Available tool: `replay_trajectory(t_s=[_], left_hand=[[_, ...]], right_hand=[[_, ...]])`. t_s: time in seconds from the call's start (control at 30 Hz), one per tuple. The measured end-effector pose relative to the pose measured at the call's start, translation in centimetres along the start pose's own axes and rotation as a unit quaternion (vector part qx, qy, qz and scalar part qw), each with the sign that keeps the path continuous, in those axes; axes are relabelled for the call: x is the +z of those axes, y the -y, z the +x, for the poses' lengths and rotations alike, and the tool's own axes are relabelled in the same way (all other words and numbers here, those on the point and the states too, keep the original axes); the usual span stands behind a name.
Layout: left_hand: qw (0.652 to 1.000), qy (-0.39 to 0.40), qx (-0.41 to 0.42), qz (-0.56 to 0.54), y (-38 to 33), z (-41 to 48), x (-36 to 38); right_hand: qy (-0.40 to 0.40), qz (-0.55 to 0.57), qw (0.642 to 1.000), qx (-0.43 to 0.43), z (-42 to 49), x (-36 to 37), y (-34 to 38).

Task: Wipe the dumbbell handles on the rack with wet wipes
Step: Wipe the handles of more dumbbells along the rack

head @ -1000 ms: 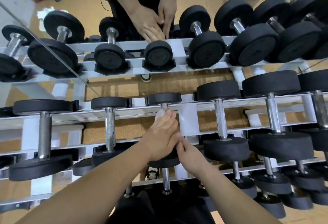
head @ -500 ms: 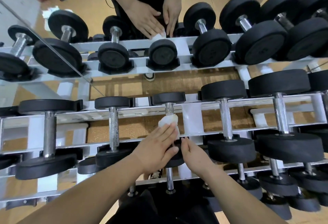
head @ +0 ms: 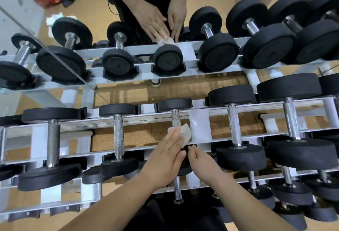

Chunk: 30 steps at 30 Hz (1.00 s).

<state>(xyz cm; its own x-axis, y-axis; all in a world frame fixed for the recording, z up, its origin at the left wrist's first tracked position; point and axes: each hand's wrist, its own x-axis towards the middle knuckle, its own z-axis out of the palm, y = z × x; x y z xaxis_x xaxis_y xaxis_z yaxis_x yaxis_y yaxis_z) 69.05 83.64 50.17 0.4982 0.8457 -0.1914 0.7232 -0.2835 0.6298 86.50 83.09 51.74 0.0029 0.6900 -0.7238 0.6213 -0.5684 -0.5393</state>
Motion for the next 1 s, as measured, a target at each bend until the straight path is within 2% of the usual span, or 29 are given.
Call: replay_trajectory(t_s=[0.1,0.17,0.2,0.27,0.33,0.37,0.5,0.6,0.67,0.7,0.77,0.83,0.9,0.93,1.0], left_hand=[[0.978,-0.125,-0.091,-0.139,0.1,1.2,-0.1],[0.941,-0.166,-0.193,-0.223,0.5,3.2,-0.6],[0.926,-0.166,-0.232,-0.248,0.8,4.3,-1.2],[0.926,-0.110,-0.280,-0.228,1.8,6.2,-1.8],[0.924,-0.068,-0.297,-0.232,2.5,7.2,-2.1],[0.916,-0.074,-0.301,-0.255,2.6,7.4,-2.4],[0.889,-0.125,-0.317,-0.307,2.8,7.2,-4.3],[0.855,-0.212,-0.344,-0.326,3.4,7.0,-5.4],[0.833,-0.217,-0.372,-0.348,3.3,6.8,-5.3],[0.838,-0.208,-0.375,-0.338,3.0,6.5,-5.0],[0.877,-0.216,-0.336,-0.267,1.9,5.3,-4.1],[0.937,-0.208,-0.220,-0.173,0.4,3.7,-3.0],[0.985,-0.112,-0.114,-0.069,-1.6,2.4,-1.2],[0.992,-0.062,-0.096,-0.048,-2.4,1.8,-0.4],[0.992,-0.005,-0.110,-0.061,-3.5,1.3,0.1]], right_hand=[[-0.044,0.049,0.998,-0.008,0.5,-0.1,1.0],[-0.057,0.162,0.985,0.026,1.4,-0.1,2.0],[-0.052,0.208,0.975,0.059,2.0,-0.1,2.5],[-0.044,0.267,0.956,0.115,3.5,0.2,2.7],[-0.041,0.313,0.939,0.135,4.6,0.5,2.4],[-0.041,0.330,0.932,0.143,4.9,0.5,2.4],[-0.054,0.327,0.933,0.141,4.0,-0.5,2.2],[-0.087,0.299,0.942,0.123,3.2,-1.1,1.1],[-0.088,0.296,0.946,0.105,2.6,-1.3,1.3],[-0.075,0.287,0.950,0.097,2.2,-1.3,1.6],[-0.050,0.224,0.971,0.070,1.5,-1.0,2.1],[-0.043,0.130,0.990,0.023,0.8,-0.5,2.1],[-0.048,0.092,0.995,0.002,0.5,-0.1,1.6],[-0.036,0.093,0.995,0.003,0.2,-0.2,1.4],[-0.007,0.085,0.996,0.000,0.4,-0.5,0.6]])
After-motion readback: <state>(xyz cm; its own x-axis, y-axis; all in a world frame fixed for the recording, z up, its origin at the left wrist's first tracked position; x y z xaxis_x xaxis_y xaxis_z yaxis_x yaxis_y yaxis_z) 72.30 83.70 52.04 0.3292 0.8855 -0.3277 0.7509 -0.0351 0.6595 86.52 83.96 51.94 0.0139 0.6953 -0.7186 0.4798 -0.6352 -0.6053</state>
